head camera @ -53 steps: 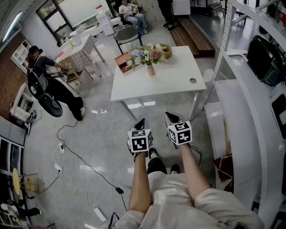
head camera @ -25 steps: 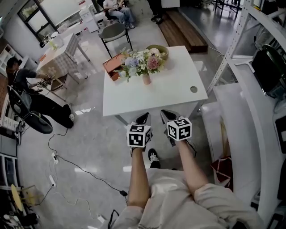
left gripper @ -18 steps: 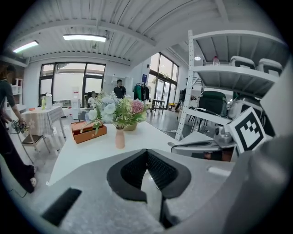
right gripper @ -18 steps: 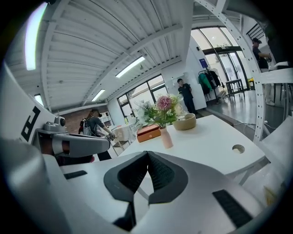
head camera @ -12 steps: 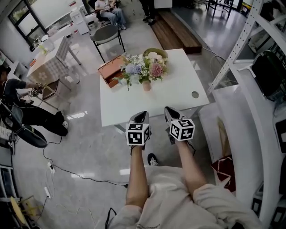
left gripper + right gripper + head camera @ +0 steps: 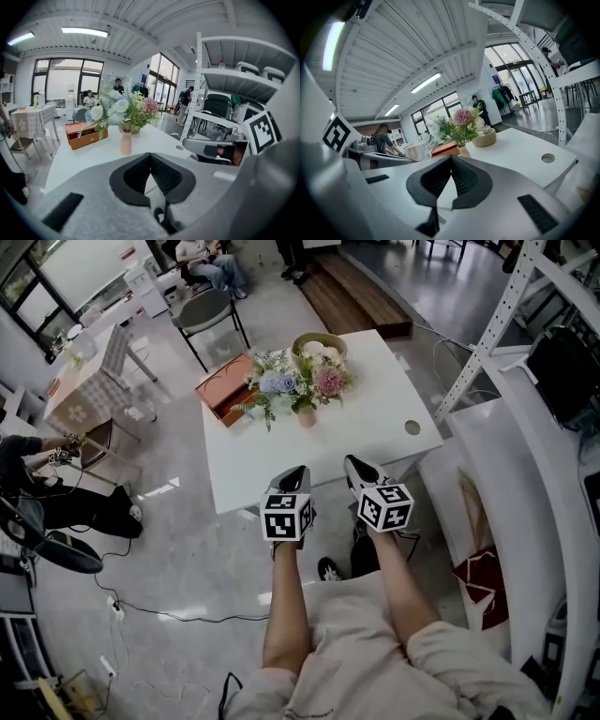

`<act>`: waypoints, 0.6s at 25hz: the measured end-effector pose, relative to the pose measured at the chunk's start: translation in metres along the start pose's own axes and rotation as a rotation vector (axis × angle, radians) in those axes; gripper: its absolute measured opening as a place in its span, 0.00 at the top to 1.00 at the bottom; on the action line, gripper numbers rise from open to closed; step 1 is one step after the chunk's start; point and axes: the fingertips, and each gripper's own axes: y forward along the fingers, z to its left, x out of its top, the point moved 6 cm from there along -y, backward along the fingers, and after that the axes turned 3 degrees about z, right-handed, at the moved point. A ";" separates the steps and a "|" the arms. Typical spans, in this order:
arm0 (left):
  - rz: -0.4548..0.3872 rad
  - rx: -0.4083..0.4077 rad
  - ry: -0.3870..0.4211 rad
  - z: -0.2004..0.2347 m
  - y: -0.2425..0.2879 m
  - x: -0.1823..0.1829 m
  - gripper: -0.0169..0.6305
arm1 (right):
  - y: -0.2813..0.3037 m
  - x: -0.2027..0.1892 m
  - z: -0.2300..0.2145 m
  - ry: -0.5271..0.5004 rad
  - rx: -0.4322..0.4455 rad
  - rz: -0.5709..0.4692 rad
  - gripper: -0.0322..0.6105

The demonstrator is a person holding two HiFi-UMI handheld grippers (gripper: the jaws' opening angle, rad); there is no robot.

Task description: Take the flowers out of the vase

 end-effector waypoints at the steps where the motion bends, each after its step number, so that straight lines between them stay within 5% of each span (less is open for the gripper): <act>1: -0.006 -0.004 -0.006 0.000 0.003 0.000 0.96 | 0.002 -0.001 -0.001 -0.011 -0.003 0.002 0.94; 15: 0.004 -0.023 -0.004 0.023 0.060 0.027 0.96 | 0.083 0.014 -0.031 0.038 0.058 0.024 0.94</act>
